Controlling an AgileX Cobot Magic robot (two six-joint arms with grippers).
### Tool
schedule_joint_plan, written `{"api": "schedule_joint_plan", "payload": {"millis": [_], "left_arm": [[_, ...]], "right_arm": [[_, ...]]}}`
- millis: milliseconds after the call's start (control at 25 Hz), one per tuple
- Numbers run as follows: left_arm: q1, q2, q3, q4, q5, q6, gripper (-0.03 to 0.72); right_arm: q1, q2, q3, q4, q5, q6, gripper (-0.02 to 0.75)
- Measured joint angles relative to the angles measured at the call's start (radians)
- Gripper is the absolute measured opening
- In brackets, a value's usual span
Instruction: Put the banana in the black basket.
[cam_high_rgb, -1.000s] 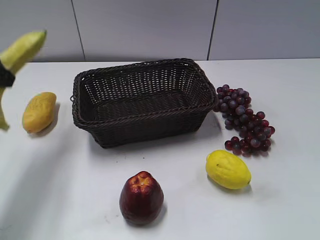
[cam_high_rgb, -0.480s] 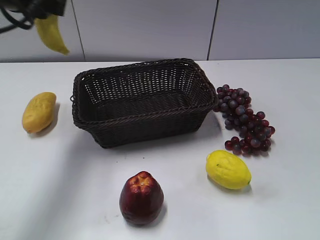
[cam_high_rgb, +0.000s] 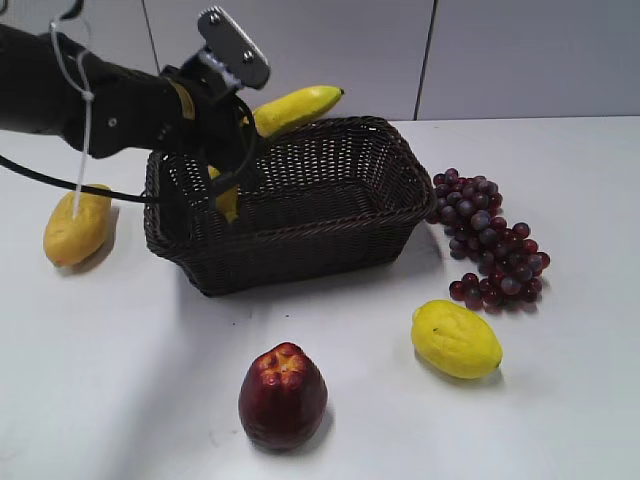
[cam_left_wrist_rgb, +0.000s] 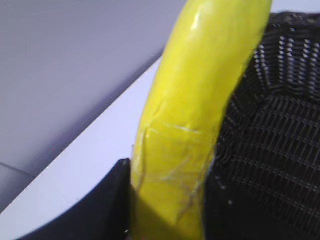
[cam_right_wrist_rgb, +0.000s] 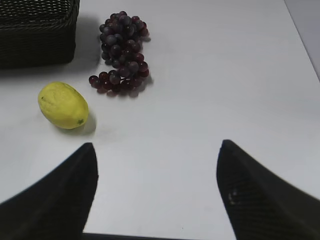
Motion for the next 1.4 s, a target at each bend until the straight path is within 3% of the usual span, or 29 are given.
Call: {"api": "schedule_joint_plan", "payload": {"millis": [200,480,840,1040,1400], "left_arm": [[0.0,0.053,0.0,0.021,-0.023,0.0,0.339],[0.0,0.031,0.0,0.0,-0.013,0.0,0.607],[0.019,-0.283,-0.001,-0.218,0.272,0.0,0.622],[0.119,-0.485,-0.001,-0.314,0.56,-0.057,0.615],[0.44,-0.721,-0.001,-0.323,1.007,-0.157,0.599]], "right_arm": [[0.0,0.0,0.0,0.0,0.0,0.0,0.591],[0.0,0.0,0.0,0.0,0.0,0.0,0.591],[0.0,0.0,0.0,0.0,0.0,0.0,0.591],[0.0,0.0,0.0,0.0,0.0,0.0,0.591],[0.0,0.0,0.0,0.0,0.0,0.0,0.591]]}}
